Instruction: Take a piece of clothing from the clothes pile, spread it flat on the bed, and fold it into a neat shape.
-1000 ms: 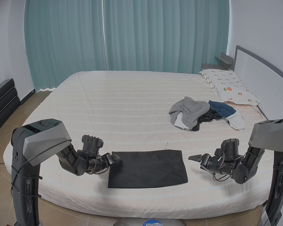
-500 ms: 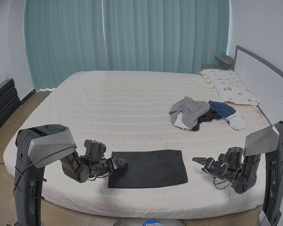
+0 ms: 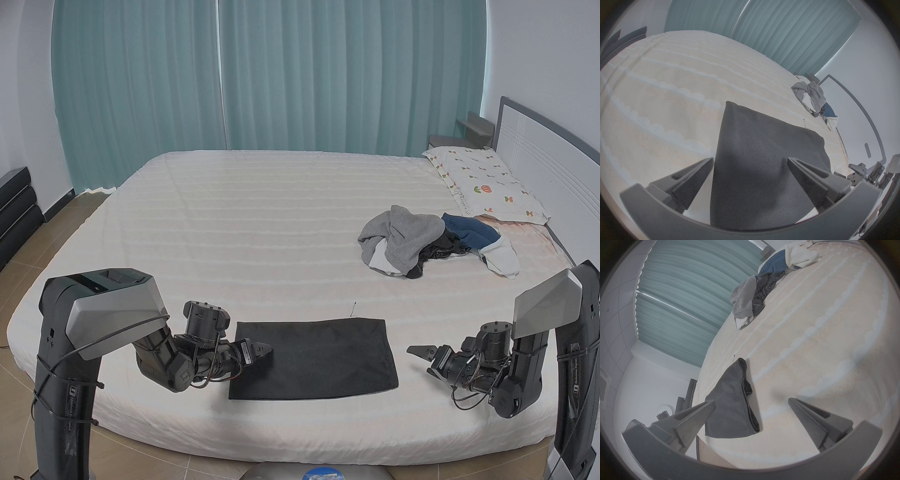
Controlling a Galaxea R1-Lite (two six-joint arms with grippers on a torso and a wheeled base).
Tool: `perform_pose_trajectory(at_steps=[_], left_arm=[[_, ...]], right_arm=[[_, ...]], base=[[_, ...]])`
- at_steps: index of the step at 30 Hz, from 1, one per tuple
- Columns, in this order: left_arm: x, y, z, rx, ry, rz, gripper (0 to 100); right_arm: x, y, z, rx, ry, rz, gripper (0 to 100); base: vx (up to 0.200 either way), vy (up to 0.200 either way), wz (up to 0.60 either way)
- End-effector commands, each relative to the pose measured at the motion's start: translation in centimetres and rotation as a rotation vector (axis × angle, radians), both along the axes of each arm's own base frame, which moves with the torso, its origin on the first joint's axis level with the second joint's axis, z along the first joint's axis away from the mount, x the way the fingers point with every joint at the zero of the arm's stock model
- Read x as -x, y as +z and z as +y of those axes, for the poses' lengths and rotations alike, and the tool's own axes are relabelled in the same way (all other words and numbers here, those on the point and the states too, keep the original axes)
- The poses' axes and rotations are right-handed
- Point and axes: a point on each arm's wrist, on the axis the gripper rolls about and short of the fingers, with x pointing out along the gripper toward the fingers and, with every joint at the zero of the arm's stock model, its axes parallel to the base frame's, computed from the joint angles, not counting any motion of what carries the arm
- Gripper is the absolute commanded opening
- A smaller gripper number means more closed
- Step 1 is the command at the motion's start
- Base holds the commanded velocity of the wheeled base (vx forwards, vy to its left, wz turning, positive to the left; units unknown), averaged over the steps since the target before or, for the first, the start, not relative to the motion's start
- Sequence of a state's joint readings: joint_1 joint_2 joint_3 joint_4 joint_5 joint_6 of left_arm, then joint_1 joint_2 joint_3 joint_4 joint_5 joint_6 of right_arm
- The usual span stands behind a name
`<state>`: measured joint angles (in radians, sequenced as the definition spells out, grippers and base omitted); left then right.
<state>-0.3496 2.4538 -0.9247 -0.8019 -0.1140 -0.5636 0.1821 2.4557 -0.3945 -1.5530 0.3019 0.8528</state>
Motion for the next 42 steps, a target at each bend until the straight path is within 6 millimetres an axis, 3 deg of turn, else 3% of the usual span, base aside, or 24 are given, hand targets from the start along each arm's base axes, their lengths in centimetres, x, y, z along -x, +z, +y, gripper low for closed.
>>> perform_pose_trajectory(at_steps=[1, 2, 3, 28, 37, 42], left_arm=[[-0.1, -0.1, 0.0, 0.004, 0.003, 0.002, 100], [-0.1, -0.1, 0.0, 0.004, 0.003, 0.002, 100], [-0.1, -0.1, 0.0, 0.004, 0.003, 0.002, 0], [0.0, 0.2, 0.2, -0.018, 0.076, -0.005, 0], [0.0, 1.7, 0.2, 0.036, 0.118, -0.016, 0], [0.1, 2.0, 0.3, 0.038, 0.122, -0.017, 0]], right_arm=[[0.0, 0.0, 0.0, -0.002, 0.001, -0.011, 100], [0.0, 0.0, 0.0, -0.002, -0.001, -0.011, 100], [0.0, 0.0, 0.0, -0.002, 0.001, -0.011, 100], [0.0, 0.0, 0.0, -0.002, -0.001, -0.01, 100], [0.0, 0.0, 0.0, -0.002, -0.001, -0.01, 100], [0.0, 0.0, 0.0, -0.002, -0.001, -0.01, 100]], base=[[0.0, 0.0, 0.0], [0.0, 0.0, 0.0], [0.0, 0.0, 0.0], [0.0, 0.0, 0.0], [0.0, 0.0, 0.0], [0.0, 0.2, 0.0]])
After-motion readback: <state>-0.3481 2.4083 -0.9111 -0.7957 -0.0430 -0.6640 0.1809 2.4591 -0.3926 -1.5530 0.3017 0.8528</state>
